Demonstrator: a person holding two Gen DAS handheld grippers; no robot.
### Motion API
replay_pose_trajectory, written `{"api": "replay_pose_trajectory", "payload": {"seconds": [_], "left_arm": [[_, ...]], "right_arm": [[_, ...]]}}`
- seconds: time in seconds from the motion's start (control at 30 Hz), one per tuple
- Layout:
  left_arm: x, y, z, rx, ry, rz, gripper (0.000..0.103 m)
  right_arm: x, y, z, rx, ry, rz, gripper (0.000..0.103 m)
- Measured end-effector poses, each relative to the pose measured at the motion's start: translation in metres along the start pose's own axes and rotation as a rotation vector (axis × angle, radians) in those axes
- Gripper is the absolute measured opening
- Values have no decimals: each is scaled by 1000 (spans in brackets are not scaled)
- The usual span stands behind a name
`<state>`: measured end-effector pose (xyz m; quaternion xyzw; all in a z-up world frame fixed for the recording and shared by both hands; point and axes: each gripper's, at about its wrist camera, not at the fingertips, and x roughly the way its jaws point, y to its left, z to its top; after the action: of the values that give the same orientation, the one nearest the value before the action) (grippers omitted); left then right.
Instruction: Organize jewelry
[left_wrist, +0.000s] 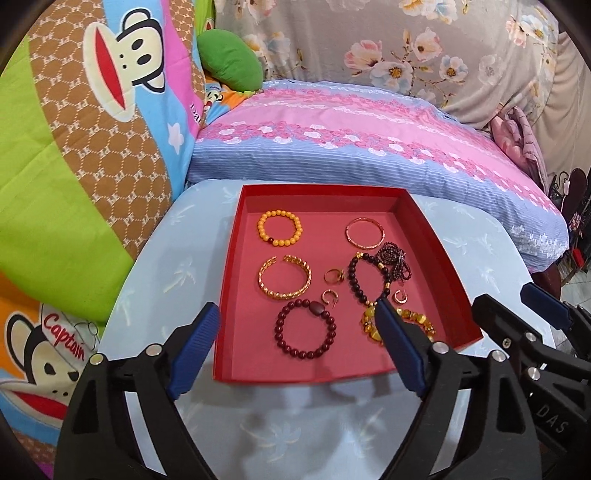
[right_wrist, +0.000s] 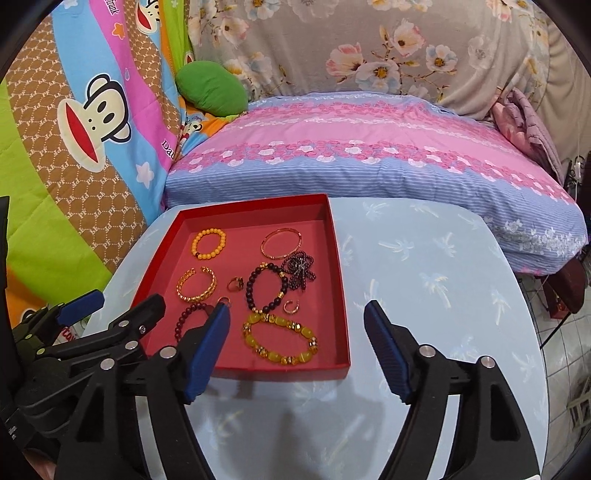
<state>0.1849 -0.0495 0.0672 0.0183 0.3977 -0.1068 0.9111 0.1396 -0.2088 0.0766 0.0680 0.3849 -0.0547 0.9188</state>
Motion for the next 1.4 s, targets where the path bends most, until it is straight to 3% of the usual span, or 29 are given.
{"api": "replay_pose_trajectory", "payload": {"seconds": [0.23,0.67,1.4], "left_arm": [[-14,0,-22,4,2,37,92],[-30,0,-50,-8,18,87,93],[-30,5,-72,-18,40,116,96]], "right_arm": [[-17,0,-20,-22,-3,-23,84],[-25,0,-52,-35,64,-34,87],[-21,-3,-77,-7,65,-41,96]]}}
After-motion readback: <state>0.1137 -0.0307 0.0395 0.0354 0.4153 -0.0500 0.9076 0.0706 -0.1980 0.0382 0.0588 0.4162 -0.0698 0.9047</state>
